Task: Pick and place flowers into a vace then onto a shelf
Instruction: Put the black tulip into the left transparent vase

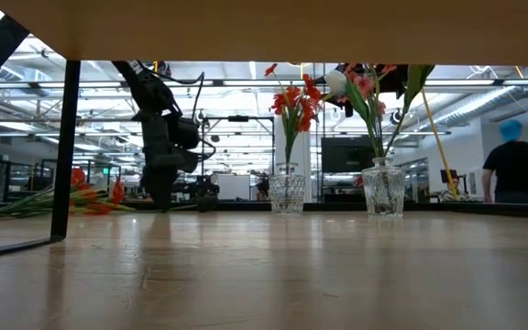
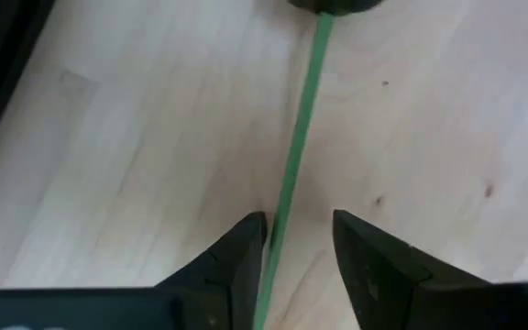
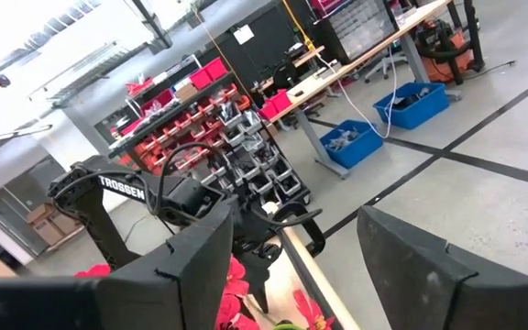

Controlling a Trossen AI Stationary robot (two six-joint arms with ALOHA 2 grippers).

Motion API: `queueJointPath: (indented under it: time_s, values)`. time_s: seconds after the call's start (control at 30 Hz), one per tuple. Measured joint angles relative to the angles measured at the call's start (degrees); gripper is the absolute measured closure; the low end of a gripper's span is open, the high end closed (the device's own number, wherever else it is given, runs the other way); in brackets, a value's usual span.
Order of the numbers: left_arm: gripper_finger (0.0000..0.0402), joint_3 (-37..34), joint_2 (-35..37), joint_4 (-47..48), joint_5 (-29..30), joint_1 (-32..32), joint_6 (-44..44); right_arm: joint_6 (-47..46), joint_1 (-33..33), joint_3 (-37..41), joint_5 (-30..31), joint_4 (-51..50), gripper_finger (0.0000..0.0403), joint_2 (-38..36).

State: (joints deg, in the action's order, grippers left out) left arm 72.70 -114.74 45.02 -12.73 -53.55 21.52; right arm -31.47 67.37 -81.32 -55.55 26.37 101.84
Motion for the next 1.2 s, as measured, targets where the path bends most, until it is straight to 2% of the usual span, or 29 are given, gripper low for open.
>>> queueJointPath:
  time_s: [0.23,0.5,0.67,0.93,1.07,1.2]
  values:
    - [0.0387,-0.06,-0.13,-0.72,-0.31,-0.19,0.4,-0.68,-0.02,0.0,0.0,-0.02,0.0177,0.0]
    - [0.0395,1.56,1.21,-0.07,1.45,-0.58,-2.42,-0.86,-0.04,0.0,-0.03,-0.01,0.0177,0.0]
    - [0.0397,2.76,6.07,-4.36,0.29,-1.92,-3.79,-0.86,-0.04,0.0,-0.04,-0.02,0.0177,0.0]
    - [0.0397,2.63,11.26,-3.18,-4.99,-3.19,-7.32,-0.82,-0.2,0.0,-0.04,-0.02,0.0177,0.0]
    - [0.0398,2.61,14.07,-3.49,-4.72,-2.51,-9.44,-0.84,-0.21,0.0,0.15,0.0,0.0177,0.0]
    - [0.0398,2.61,18.42,-7.71,-10.28,-2.63,-15.06,-0.92,-0.32,0.0,0.13,-0.01,0.0177,0.0]
